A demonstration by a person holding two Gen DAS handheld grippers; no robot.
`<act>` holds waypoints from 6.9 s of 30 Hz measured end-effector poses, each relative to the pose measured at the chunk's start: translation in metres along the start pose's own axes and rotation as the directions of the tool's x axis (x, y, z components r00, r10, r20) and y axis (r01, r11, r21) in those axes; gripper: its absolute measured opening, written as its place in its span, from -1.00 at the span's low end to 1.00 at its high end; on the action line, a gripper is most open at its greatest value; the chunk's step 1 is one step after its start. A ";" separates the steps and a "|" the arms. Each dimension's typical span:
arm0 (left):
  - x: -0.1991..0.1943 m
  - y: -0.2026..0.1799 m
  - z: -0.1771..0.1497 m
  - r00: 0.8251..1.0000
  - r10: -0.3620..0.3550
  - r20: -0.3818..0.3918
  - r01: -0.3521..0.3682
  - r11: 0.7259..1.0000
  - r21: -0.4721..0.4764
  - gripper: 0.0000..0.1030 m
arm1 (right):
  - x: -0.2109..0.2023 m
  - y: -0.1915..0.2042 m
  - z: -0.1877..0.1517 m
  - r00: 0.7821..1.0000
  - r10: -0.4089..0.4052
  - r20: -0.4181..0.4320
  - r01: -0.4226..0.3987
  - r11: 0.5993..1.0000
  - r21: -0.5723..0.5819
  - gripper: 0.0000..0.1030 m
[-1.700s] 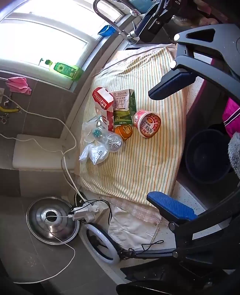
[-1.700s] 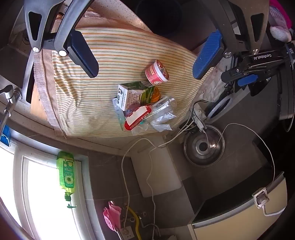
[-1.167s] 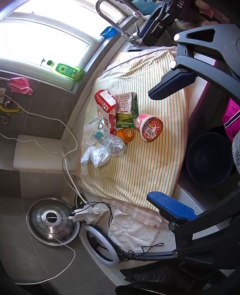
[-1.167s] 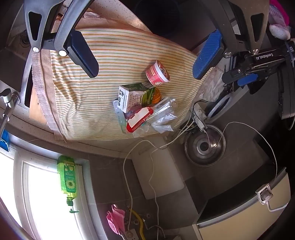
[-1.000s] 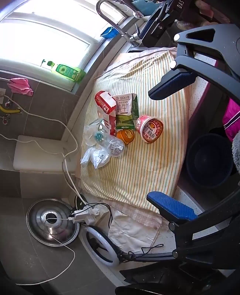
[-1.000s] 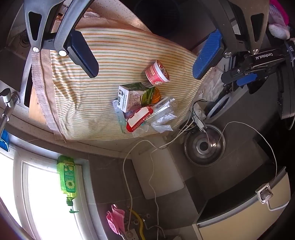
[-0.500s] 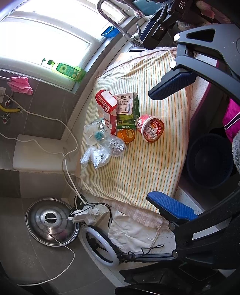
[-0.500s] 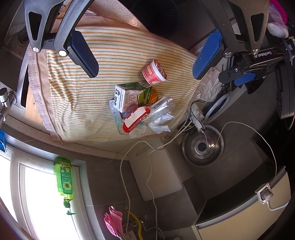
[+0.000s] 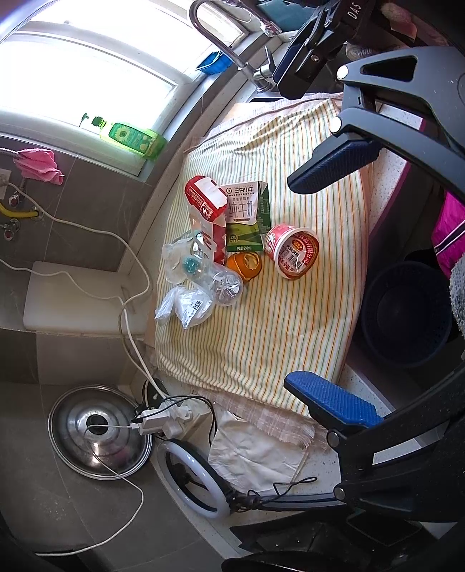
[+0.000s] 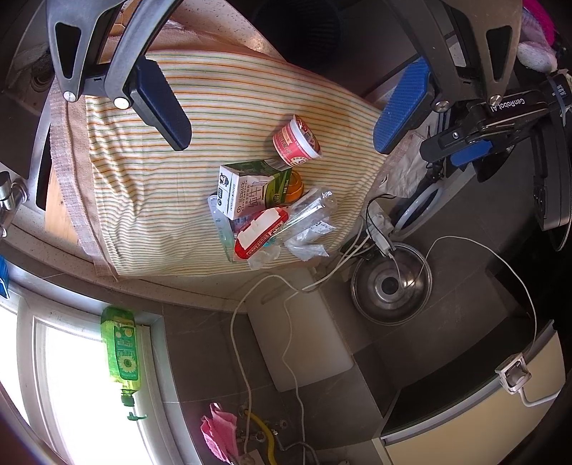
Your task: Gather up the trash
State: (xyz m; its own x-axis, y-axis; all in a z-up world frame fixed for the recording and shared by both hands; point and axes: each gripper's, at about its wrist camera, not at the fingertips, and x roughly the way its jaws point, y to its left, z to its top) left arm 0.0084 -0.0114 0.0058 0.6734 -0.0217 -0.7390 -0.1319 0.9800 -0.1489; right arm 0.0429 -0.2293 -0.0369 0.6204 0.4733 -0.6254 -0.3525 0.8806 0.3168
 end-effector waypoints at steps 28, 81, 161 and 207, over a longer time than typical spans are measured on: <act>0.000 -0.001 0.001 1.000 -0.003 -0.003 0.003 1.000 -0.002 0.97 | 0.004 0.002 -0.001 1.000 0.008 -0.012 -0.008 1.000 0.006 0.99; 0.175 -0.008 -0.013 0.942 -0.211 -0.260 0.148 0.959 -0.242 0.81 | 0.158 -0.102 0.039 0.918 0.274 -0.288 -0.226 0.955 0.191 0.64; 0.097 0.112 -0.204 0.917 -0.061 -0.395 -0.006 0.986 -0.168 0.51 | 0.085 0.034 -0.119 0.889 0.188 -0.417 -0.191 0.981 0.035 -0.21; 0.162 0.097 -0.245 0.859 0.029 -0.511 -0.079 0.994 -0.076 0.65 | 0.144 0.050 -0.188 0.847 0.062 -0.529 -0.143 0.983 -0.114 0.11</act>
State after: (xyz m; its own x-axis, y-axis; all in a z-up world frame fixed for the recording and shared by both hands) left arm -0.0733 0.0315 -0.2891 0.2032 -0.0915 -0.9749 -0.2395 0.9607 -0.1401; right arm -0.0173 -0.1219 -0.2452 0.1329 0.4426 -0.8868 -0.5156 0.7950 0.3195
